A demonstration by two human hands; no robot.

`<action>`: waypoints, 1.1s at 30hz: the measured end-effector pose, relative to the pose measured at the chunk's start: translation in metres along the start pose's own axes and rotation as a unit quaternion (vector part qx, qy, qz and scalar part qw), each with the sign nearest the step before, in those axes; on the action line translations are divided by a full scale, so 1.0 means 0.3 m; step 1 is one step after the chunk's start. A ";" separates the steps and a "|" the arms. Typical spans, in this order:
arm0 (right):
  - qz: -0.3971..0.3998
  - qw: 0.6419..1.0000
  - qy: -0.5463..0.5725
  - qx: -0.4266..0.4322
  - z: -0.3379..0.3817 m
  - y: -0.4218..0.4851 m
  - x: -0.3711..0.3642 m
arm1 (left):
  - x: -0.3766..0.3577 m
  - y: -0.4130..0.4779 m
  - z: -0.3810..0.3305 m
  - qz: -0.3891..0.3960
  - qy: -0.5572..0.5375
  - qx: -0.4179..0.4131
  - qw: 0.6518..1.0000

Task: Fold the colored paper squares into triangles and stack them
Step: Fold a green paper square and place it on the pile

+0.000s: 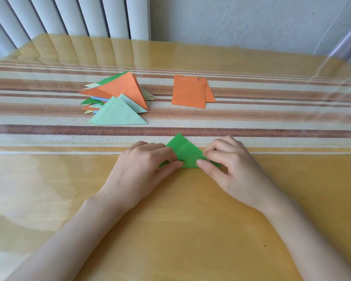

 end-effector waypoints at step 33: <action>0.112 0.954 -0.060 -0.271 -0.083 -0.053 -0.046 | -0.046 -0.059 0.013 0.113 0.075 -0.052 0.989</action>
Point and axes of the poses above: each hand's wrist, its own y-axis towards the middle knuckle, its own x-axis out of the back of the hand, z = x × y, the point moved 9 cm from there along y, towards the middle knuckle, and after that the axes turned 10 degrees about -y, right-handed, at the moved point
